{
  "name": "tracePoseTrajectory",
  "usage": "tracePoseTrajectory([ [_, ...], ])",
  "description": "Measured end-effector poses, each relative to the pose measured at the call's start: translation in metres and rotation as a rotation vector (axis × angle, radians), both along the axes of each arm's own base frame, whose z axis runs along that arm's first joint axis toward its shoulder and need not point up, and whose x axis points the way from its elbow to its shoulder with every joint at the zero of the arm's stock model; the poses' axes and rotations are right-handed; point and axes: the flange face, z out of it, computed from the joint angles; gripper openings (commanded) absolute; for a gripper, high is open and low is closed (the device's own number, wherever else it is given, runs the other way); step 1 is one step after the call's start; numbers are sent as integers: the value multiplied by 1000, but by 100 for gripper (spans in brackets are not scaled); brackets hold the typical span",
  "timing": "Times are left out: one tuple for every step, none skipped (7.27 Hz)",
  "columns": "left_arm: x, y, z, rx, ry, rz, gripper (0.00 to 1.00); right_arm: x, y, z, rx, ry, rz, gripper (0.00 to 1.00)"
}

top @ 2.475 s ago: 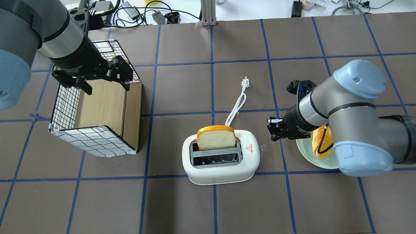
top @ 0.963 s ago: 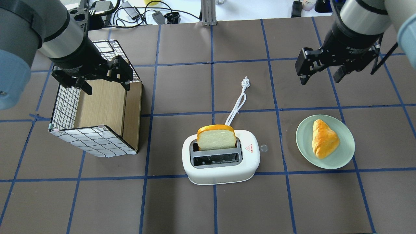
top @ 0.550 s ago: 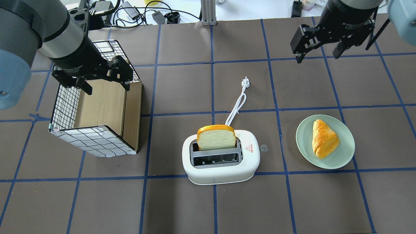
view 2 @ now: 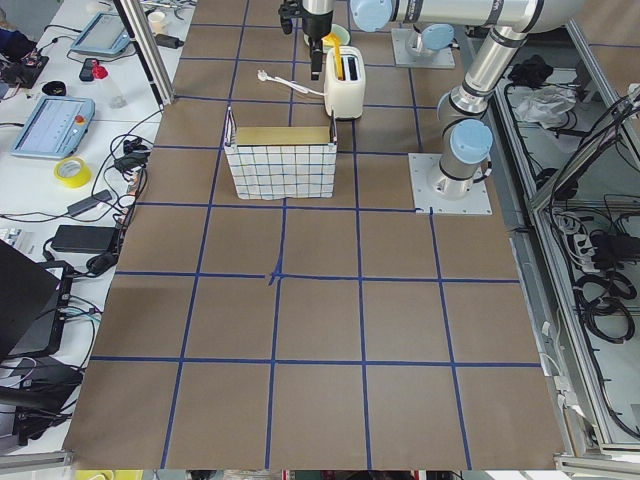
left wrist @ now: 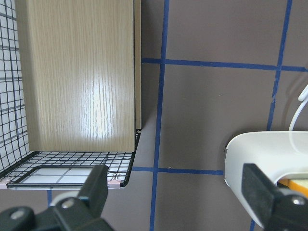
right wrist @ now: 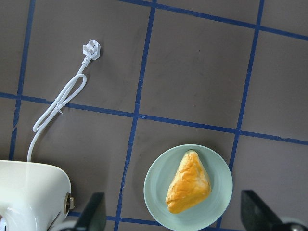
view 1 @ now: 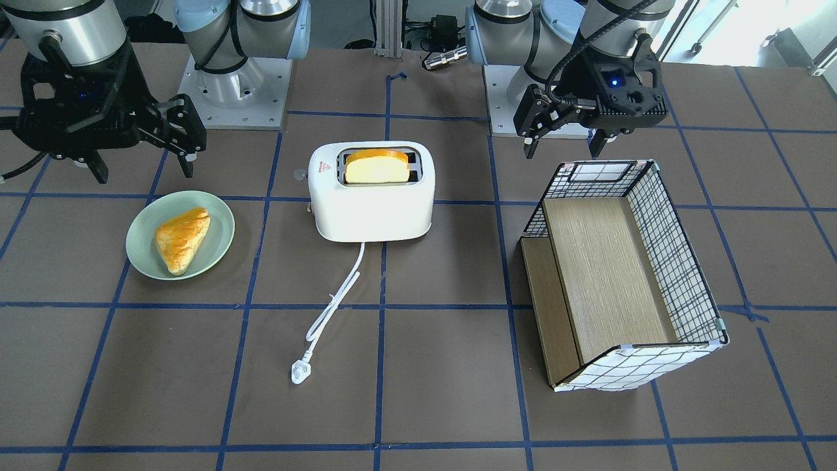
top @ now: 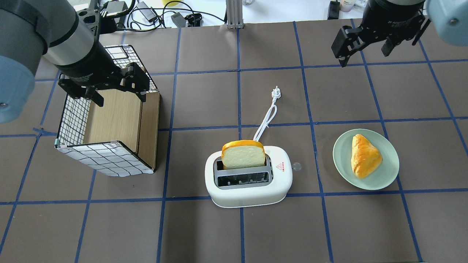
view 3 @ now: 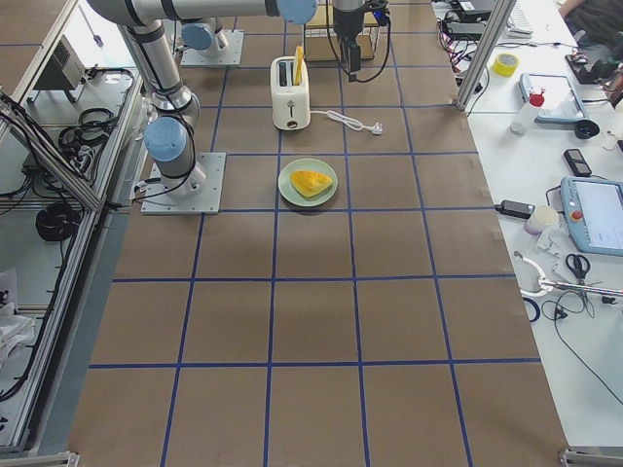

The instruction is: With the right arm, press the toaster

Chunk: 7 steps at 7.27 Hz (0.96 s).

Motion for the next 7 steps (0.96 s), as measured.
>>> tracePoseTrajectory([
  [0,0,0,0,0,0,100,-1,-5,2,11,10,24,99],
  [0,0,0,0,0,0,100,-1,-5,-1,46,5,4,96],
  [0,0,0,0,0,0,100,0,3,-9,85,-10,-42,96],
  [0,0,0,0,0,0,100,2,18,-19,105,-23,-69,100],
  [0,0,0,0,0,0,100,2,28,-28,84,-27,-79,100],
  [0,0,0,0,0,0,100,2,30,-30,47,-26,-83,100],
  [0,0,0,0,0,0,100,2,28,-27,26,-23,-83,100],
])
